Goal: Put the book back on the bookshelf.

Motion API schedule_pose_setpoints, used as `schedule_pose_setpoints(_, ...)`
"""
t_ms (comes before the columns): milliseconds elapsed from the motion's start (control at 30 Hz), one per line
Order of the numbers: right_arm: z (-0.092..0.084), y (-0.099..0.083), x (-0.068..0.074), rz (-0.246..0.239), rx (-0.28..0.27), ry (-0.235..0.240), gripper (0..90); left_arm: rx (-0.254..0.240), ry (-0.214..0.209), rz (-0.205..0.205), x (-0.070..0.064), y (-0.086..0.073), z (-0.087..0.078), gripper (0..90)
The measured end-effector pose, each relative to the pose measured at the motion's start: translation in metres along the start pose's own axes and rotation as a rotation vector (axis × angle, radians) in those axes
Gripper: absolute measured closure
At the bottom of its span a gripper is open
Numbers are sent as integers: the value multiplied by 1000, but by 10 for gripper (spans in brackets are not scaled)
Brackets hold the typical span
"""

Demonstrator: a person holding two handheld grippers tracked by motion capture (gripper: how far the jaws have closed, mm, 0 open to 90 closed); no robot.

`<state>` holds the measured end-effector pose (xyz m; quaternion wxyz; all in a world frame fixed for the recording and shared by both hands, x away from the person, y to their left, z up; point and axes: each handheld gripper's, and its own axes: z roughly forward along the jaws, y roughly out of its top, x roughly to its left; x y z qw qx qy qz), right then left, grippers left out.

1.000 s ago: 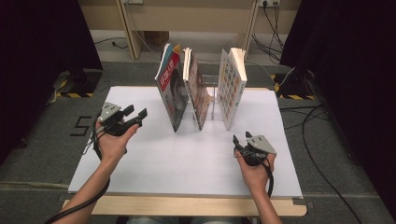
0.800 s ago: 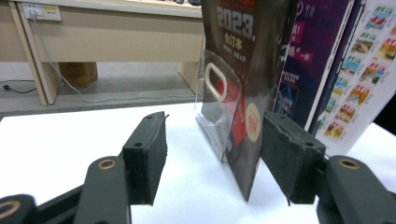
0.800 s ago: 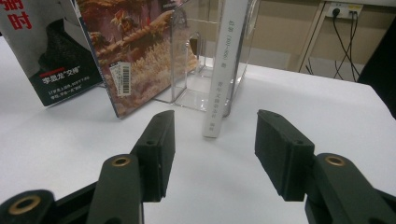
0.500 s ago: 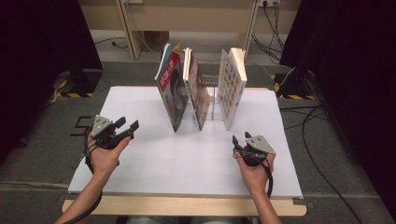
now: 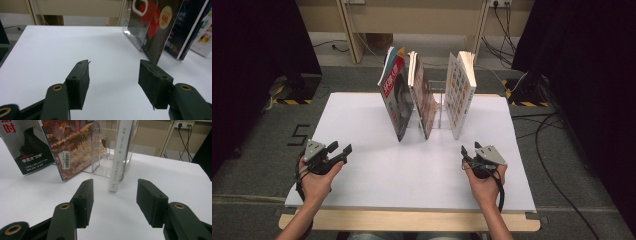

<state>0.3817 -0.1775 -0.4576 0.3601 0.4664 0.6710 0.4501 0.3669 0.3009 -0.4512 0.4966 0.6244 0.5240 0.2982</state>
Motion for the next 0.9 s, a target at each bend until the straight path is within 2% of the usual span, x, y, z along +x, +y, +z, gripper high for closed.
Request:
schedule_pose_setpoints(67,0,-1,0,1,5,1,484,18,14,-8,6,-10,-2,413)
schedule_pose_setpoints(300,3,-3,3,-2,11,6,484,34,35,-38,16,-27,-5,414)
schedule_pose_setpoints(500,3,-3,3,-5,14,7,484,31,48,-57,21,-32,-7,413)
schedule_pose_setpoints(900,3,-4,5,-4,23,23,480,34,48,-101,27,-41,-12,414)
